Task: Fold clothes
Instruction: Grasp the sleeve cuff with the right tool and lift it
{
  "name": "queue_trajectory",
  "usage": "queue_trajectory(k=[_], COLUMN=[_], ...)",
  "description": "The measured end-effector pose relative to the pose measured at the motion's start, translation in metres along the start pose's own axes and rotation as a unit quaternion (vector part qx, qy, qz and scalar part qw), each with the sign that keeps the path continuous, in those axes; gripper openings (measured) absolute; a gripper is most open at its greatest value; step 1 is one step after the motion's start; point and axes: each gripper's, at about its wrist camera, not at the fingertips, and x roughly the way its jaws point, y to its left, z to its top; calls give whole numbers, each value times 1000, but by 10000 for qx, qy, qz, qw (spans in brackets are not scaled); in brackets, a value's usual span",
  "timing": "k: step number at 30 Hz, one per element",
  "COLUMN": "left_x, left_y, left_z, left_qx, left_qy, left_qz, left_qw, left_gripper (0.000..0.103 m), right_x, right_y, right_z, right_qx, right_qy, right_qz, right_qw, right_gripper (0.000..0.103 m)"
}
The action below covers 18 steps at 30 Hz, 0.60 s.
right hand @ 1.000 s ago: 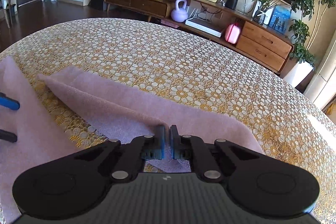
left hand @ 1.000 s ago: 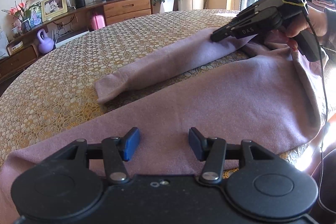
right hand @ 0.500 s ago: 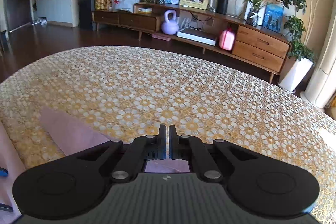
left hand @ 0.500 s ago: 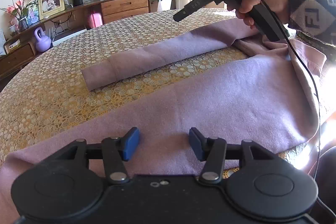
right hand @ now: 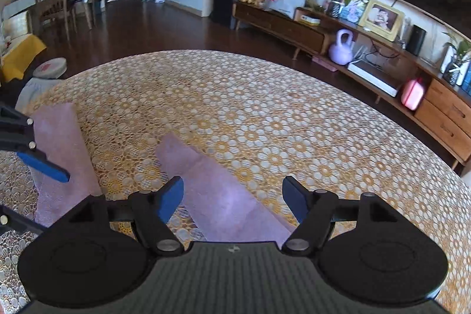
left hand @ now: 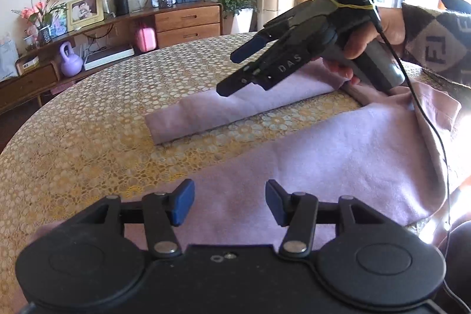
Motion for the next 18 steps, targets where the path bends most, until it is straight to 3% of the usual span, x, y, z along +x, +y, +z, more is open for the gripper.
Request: queue_trajectory(k=[8,10,11,12,13,15,16,17,18], left_x=[5,7,8,8,8,8,8,8,8], left_y=[20,20,21,21,21,22,22,22,23], left_z=[-11,-12,-12,-13,-14,-15,-16,-16,-17], left_qx=[-181,-185,-195,-205,-208,-210,-210,-209,-208], left_qy=[215,238,236,234,227,211,204,198,192], left_qz=[-15,-33,-44,-56,-63,-75,-84,-93,-101], left_qw=[9996,9995,9995,9995,9995,9995,9995,9995,9995], left_gripper=[103,103,103,103,103,103,103,103,103], right_x=[41,45,46,47,46,44,43,42,42], right_y=[9,10,10,12,14,18,21,23,24], right_z=[12,9,8,7,8,9,12,16,20], right_qx=[-126,-40,15,70,85,108,101,102,103], right_qy=[375,524,599,645,622,572,532,484,436], right_qz=[152,184,198,168,98,-62,-200,-335,-471], right_qw=[9991,9985,9980,9978,9980,9983,9983,9982,9979], right_gripper=[73,65,52,49,48,31,28,15,11])
